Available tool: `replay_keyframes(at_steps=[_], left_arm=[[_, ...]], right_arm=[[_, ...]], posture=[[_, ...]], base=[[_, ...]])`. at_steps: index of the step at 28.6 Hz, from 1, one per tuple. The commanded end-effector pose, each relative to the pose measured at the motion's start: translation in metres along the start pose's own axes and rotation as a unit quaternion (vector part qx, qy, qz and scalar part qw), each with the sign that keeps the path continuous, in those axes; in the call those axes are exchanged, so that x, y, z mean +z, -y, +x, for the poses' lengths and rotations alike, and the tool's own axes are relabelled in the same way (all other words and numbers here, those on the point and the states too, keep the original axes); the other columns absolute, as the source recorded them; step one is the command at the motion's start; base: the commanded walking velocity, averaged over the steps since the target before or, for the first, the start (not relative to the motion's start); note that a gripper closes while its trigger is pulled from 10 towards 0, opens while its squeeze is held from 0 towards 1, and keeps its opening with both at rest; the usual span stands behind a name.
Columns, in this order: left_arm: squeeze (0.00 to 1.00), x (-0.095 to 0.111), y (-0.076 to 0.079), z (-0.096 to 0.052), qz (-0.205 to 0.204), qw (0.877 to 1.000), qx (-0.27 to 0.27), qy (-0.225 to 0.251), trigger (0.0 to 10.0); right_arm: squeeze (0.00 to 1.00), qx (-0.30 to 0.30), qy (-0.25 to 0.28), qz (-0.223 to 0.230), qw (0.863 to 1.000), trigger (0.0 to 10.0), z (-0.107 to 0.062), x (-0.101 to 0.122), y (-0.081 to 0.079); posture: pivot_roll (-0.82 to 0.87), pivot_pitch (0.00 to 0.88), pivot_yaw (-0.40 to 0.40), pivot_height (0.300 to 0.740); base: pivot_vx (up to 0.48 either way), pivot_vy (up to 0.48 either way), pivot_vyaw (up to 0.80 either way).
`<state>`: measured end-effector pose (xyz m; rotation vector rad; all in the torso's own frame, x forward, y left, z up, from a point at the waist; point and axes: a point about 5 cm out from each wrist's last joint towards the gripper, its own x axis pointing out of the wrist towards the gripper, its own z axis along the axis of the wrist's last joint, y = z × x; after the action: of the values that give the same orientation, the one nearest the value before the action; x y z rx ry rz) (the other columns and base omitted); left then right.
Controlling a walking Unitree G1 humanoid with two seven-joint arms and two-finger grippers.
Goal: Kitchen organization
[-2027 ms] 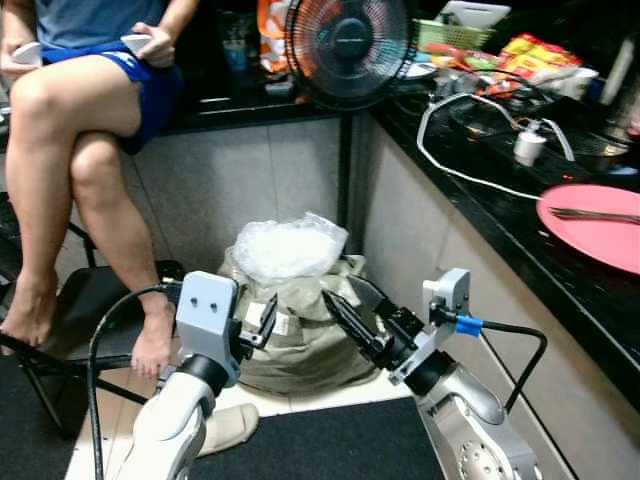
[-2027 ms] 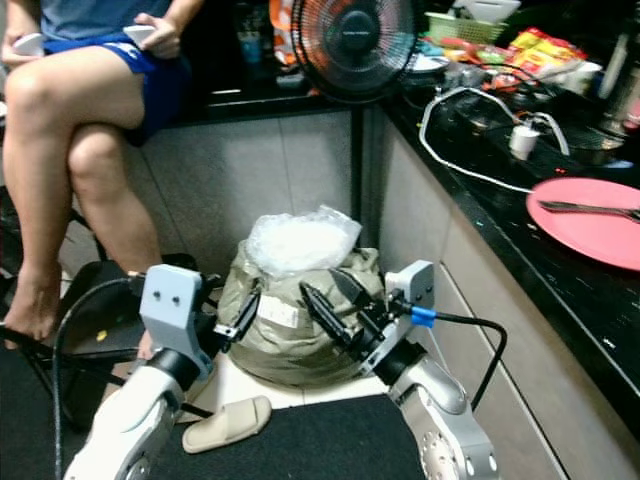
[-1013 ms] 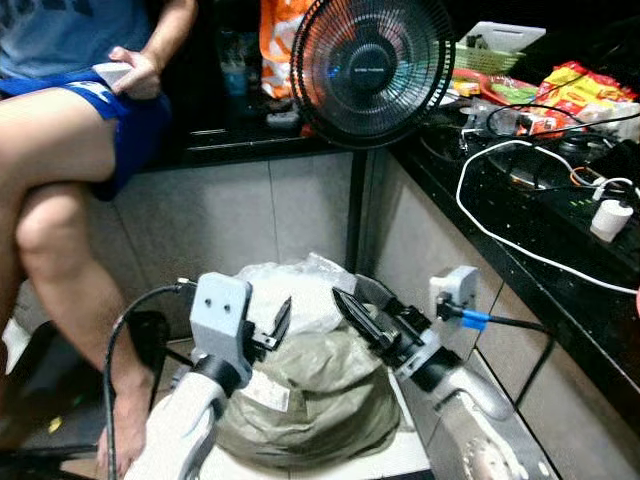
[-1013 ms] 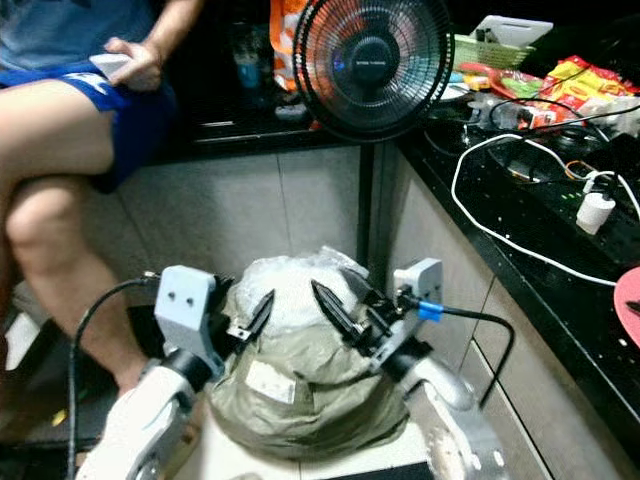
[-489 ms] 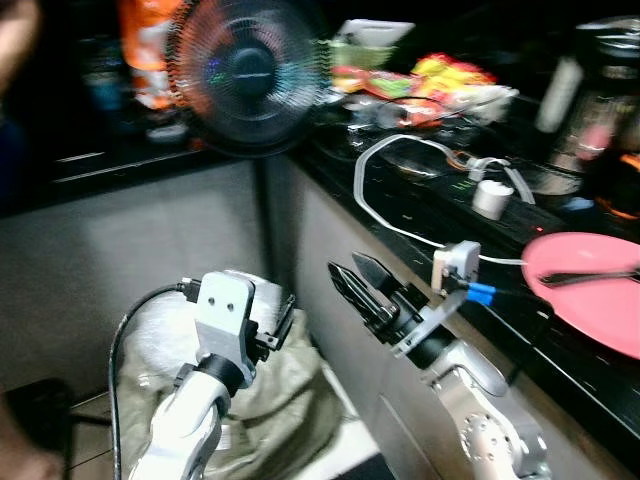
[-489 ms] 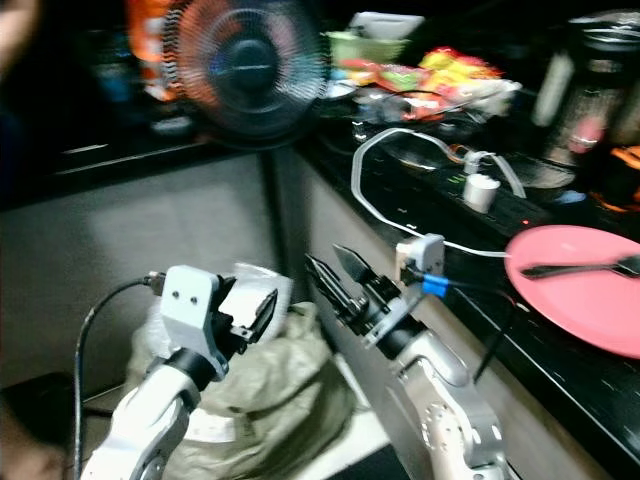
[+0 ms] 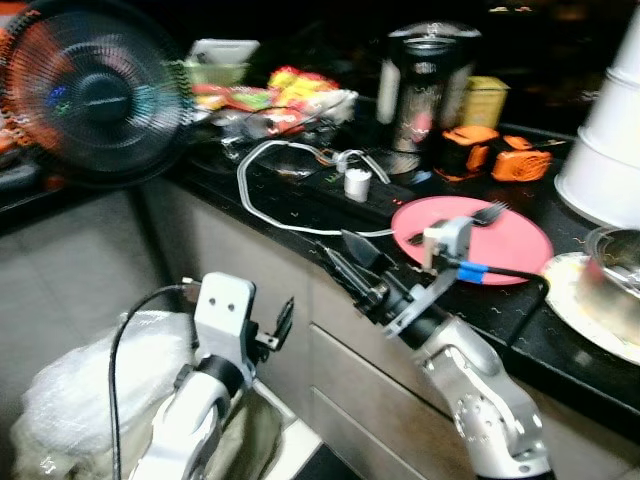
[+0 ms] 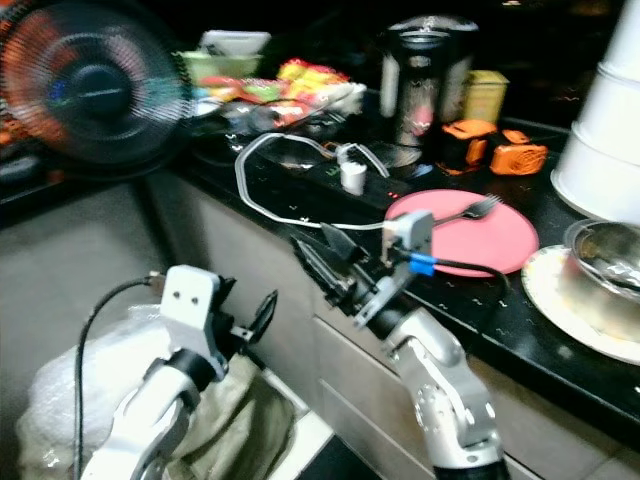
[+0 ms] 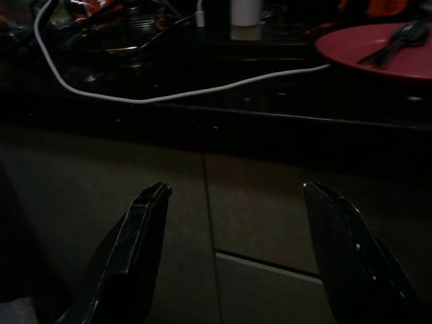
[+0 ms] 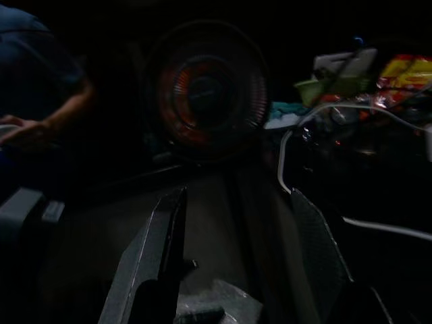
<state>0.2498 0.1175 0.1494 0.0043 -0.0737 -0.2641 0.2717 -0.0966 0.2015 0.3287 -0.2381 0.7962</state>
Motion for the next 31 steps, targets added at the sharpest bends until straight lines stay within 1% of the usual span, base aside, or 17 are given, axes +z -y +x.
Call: replay_keyframes(at_steps=[1, 3, 5, 8, 9, 13, 15, 16, 17, 18, 21, 31], left_arm=[[0.0, -0.001, -0.006, 0.001, 0.01, 1.0, 0.016, -0.002, 10.0], [0.0, 0.005, -0.014, 0.005, 0.016, 0.999, 0.033, 0.01, 10.0], [0.0, 0.008, -0.017, 0.006, 0.018, 0.999, 0.039, 0.014, 10.0], [0.0, 0.022, -0.032, 0.011, 0.038, 0.996, 0.067, 0.038, 10.0], [0.0, 0.022, -0.032, 0.011, 0.038, 0.996, 0.067, 0.038, 10.0], [0.0, 0.041, -0.053, 0.016, 0.066, 0.991, 0.097, 0.067, 10.0], [0.0, 0.048, -0.06, 0.017, 0.073, 0.989, 0.107, 0.076, 10.0], [0.0, 0.048, -0.06, 0.017, 0.073, 0.989, 0.107, 0.076, 10.0], [0.0, 0.051, -0.064, 0.018, 0.075, 0.988, 0.11, 0.079, 10.0], [0.0, 0.051, -0.064, 0.018, 0.075, 0.988, 0.11, 0.079, 10.0], [0.0, 0.055, -0.071, 0.022, 0.078, 0.987, 0.113, 0.081, 10.0], [0.0, 0.059, -0.074, 0.026, 0.078, 0.987, 0.111, 0.084, 10.0]], right_arm=[[0.0, -0.001, -0.014, 0.001, 1.0, 10.0, -0.001, -0.005, 0.0], [0.0, -0.005, -0.028, -0.004, 1.0, 10.0, -0.005, -0.011, 0.001], [0.0, -0.006, -0.033, -0.006, 0.999, 10.0, -0.006, -0.013, 0.001], [0.0, -0.009, -0.052, -0.018, 0.998, 10.0, -0.01, -0.02, 0.002], [0.0, -0.009, -0.052, -0.018, 0.998, 10.0, -0.01, -0.02, 0.002], [0.0, -0.013, -0.064, -0.023, 0.998, 10.0, -0.012, -0.026, 0.002], [0.0, -0.012, -0.071, -0.03, 0.997, 10.0, -0.013, -0.029, 0.002], [0.0, -0.012, -0.071, -0.03, 0.997, 10.0, -0.013, -0.029, 0.002], [0.0, -0.01, -0.073, -0.031, 0.997, 10.0, -0.014, -0.03, 0.001], [0.0, -0.01, -0.073, -0.031, 0.997, 10.0, -0.014, -0.03, 0.001], [0.0, 0.0, -0.077, -0.033, 0.996, 10.0, -0.015, -0.031, -0.002], [0.0, 0.013, -0.076, -0.039, 0.996, 10.0, -0.017, -0.031, -0.006]], posture=[[0.0, 0.0, 0.028, 0.74], [0.0, 0.0, 0.03, 0.74], [0.0, 0.0, 0.03, 0.74], [0.0, 0.0, 0.032, 0.74], [0.0, 0.0, 0.032, 0.74], [0.0, 0.0, 0.031, 0.74], [0.01, 0.0, 0.027, 0.74], [0.01, 0.0, 0.027, 0.74], [0.01, 0.0, 0.027, 0.74], [0.01, 0.0, 0.027, 0.74], [0.01, 0.0, 0.025, 0.74], [0.0, 0.0, 0.027, 0.74]], base=[[0.0, 0.0, -0.8], [0.0, 0.0, -0.8], [0.0, 0.0, -0.8], [0.0, 0.0, -0.8], [0.0, 0.0, -0.8], [0.0, 0.0, -0.8], [0.0, 0.0, -0.8], [0.0, 0.0, -0.8], [0.0, 0.0, -0.8], [0.0, 0.0, -0.8], [0.0, 0.0, -0.8], [0.0, 0.0, -0.8]])
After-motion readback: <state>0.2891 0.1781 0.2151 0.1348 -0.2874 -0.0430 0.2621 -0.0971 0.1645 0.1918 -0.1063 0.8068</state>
